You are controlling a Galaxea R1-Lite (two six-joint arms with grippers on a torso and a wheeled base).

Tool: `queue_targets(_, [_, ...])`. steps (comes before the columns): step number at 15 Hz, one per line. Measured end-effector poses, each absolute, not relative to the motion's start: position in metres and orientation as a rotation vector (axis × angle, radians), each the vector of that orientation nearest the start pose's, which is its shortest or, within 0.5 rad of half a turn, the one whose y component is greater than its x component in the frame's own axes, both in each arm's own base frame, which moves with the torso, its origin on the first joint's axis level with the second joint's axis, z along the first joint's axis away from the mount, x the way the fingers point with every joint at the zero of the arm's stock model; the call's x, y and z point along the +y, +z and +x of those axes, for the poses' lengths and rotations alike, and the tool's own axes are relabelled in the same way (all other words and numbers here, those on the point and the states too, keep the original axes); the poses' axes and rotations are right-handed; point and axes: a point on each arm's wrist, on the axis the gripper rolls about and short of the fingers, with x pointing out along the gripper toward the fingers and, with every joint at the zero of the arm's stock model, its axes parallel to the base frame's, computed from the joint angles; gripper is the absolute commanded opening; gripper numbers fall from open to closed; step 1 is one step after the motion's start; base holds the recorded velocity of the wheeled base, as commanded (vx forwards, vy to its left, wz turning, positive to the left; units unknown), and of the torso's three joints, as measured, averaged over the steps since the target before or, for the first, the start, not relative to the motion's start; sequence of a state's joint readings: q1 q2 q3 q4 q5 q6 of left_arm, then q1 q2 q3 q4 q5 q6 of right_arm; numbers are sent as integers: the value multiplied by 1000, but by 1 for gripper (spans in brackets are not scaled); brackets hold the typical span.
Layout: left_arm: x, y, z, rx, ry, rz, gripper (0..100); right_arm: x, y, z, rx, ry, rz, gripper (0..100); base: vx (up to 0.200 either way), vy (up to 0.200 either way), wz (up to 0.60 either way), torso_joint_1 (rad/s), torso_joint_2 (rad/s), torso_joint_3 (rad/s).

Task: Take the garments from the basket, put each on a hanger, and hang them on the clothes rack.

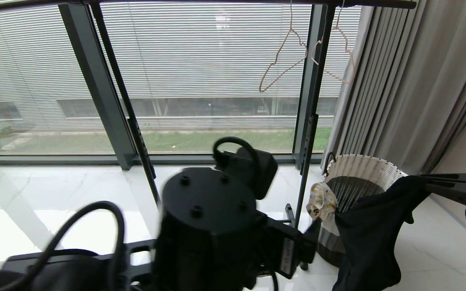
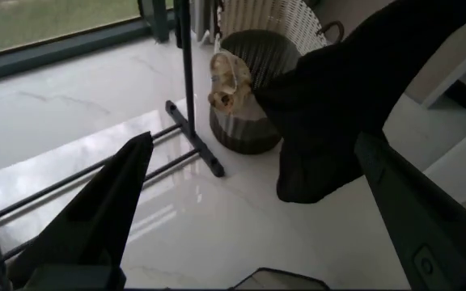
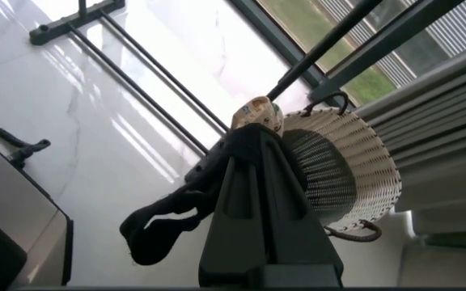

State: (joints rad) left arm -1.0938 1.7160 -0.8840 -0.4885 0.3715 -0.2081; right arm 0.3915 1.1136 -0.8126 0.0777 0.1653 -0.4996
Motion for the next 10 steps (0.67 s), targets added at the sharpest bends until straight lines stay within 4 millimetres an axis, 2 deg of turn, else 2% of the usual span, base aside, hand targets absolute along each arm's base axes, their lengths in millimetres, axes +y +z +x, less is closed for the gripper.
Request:
queue_targets(3, [-358, 163, 158, 325, -745, 21, 100, 64, 251, 139, 238, 653, -525, 0, 0, 0, 0, 0, 0, 0])
queue_targets(6, [-418, 135, 167, 314, -770, 10, 100, 65, 250, 140, 246, 656, -517, 0, 0, 0, 0, 0, 0, 0])
queue_targets(8, [-437, 111, 172, 350, -765, 48, 100, 65, 249, 140, 251, 665, -506, 0, 0, 0, 0, 0, 0, 0])
queue_targets(10, [-442, 91, 182, 374, -742, 73, 100, 65, 249, 140, 254, 666, -498, 0, 0, 0, 0, 0, 0, 0])
